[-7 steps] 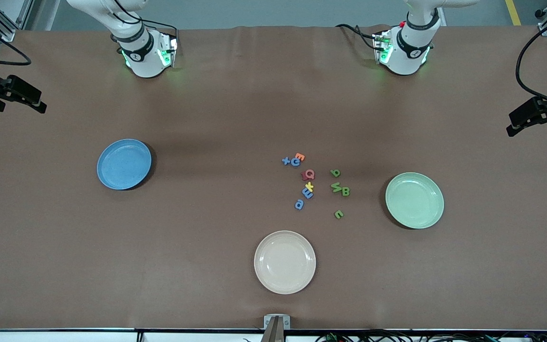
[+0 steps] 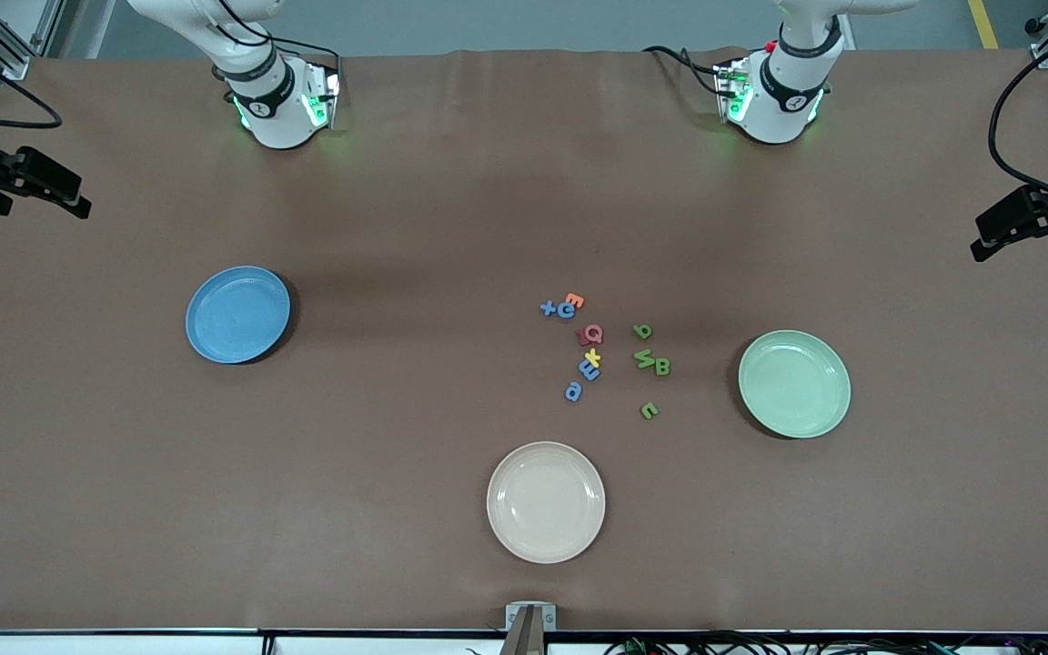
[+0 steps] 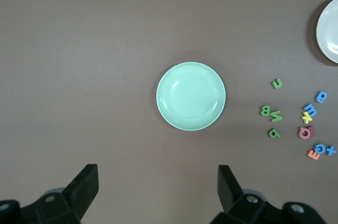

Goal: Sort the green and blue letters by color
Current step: 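Move both grippers from rest toward the scattered foam letters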

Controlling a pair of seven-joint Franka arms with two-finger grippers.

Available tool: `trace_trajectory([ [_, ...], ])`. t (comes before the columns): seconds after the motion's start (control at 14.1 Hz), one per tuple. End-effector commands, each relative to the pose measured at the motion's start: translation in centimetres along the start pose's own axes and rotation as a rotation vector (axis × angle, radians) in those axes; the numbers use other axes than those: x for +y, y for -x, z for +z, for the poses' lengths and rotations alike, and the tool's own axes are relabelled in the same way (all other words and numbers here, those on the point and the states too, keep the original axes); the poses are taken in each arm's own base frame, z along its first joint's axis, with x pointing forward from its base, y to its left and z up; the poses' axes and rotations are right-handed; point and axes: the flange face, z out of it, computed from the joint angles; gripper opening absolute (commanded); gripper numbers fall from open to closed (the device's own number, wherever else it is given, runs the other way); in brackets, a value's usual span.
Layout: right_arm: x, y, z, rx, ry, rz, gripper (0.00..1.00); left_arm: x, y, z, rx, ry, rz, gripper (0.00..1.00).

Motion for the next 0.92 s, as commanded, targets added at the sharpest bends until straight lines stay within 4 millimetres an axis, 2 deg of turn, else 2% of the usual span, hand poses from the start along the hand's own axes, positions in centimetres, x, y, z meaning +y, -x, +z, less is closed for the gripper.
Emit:
trace_trajectory([
  [0.0, 0.5, 0.9, 0.0, -0.001, -0.002, -0.005, 1.00, 0.3, 0.1, 0.2, -0.019, 0.050, -0.002, 0.99],
  [0.21, 0.8, 1.0, -0.2, -0.013, -0.003, 0.004, 1.00, 1.8, -0.6, 3.4, -0.099, 0.050, 0.015, 0.99],
  [0.5, 1.4, 0.7, -0.7, 0.000, -0.004, 0.027, 1.00, 7.4, -2.6, 9.8, -0.198, 0.054, -0.028, 0.99],
  [0.64, 1.2, -1.0, 1.5, -0.037, 0.001, 0.021, 1.00, 9.5, -3.8, 13.3, -0.217, 0.050, -0.095, 0.99],
  [0.71, 1.5, -3.1, 4.9, -0.098, 0.002, 0.018, 1.00, 10.7, -4.3, 15.0, -0.224, 0.049, -0.125, 0.99],
  [0.85, 1.8, -5.6, 6.1, -0.100, 0.009, 0.020, 1.00, 13.3, -5.1, 18.2, -0.226, 0.047, -0.194, 0.99],
])
